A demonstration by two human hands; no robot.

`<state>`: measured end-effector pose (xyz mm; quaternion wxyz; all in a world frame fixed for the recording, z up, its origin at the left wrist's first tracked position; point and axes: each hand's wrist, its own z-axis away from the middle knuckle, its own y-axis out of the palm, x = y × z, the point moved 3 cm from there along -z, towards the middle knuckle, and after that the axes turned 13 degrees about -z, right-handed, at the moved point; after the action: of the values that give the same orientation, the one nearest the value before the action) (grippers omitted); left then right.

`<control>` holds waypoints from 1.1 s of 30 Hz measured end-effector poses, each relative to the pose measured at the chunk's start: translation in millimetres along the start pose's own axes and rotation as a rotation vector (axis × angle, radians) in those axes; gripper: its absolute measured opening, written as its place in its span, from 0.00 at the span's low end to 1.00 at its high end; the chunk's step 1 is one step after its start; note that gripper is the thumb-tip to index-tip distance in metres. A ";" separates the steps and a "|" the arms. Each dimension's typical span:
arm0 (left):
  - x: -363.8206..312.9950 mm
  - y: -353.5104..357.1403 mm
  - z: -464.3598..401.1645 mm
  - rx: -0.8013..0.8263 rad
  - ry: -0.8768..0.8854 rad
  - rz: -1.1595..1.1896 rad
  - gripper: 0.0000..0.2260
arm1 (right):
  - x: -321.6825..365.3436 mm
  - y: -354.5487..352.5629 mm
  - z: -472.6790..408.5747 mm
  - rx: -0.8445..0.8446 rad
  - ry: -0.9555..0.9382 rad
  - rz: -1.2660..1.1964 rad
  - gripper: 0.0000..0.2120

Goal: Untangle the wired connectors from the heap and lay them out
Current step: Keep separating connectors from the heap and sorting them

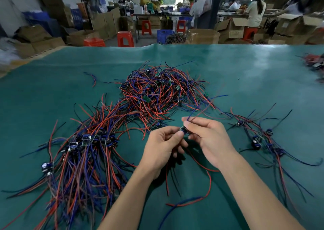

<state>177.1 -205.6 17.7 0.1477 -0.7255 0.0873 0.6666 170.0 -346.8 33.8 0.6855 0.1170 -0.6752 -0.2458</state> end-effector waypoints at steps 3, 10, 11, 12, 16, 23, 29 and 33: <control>-0.3 1.0 0.8 0.058 0.011 0.041 0.08 | 2.6 -5.6 -2.6 0.118 0.074 0.003 0.07; 0.9 5.2 0.9 0.077 -0.003 -0.148 0.09 | 17.3 -25.0 -8.0 -0.037 -0.289 0.529 0.05; 0.8 5.0 1.2 0.079 -0.005 -0.163 0.08 | 20.5 -28.4 -8.7 -0.090 -0.341 0.567 0.05; 0.1 5.2 1.4 0.083 -0.007 -0.169 0.08 | 24.7 -32.6 -9.0 -0.141 -0.384 0.560 0.05; -1.8 6.0 2.3 0.102 -0.017 -0.179 0.08 | 41.5 -49.6 -8.6 -0.312 -0.533 0.492 0.04; -2.3 7.8 2.5 0.048 -0.028 -0.162 0.09 | 60.2 -78.7 -2.3 -0.700 -0.682 0.078 0.09; -1.8 3.4 0.2 -0.083 -0.024 -0.024 0.07 | 27.2 -39.2 -6.1 -0.328 -0.324 0.281 0.11; -2.8 4.0 1.3 -0.042 -0.009 -0.038 0.07 | -0.3 -5.1 -0.8 0.036 -0.206 0.416 0.03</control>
<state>174.3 -209.2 20.0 0.1454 -0.7270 0.0586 0.6686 169.9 -351.2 31.0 0.6468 -0.0384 -0.7554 -0.0979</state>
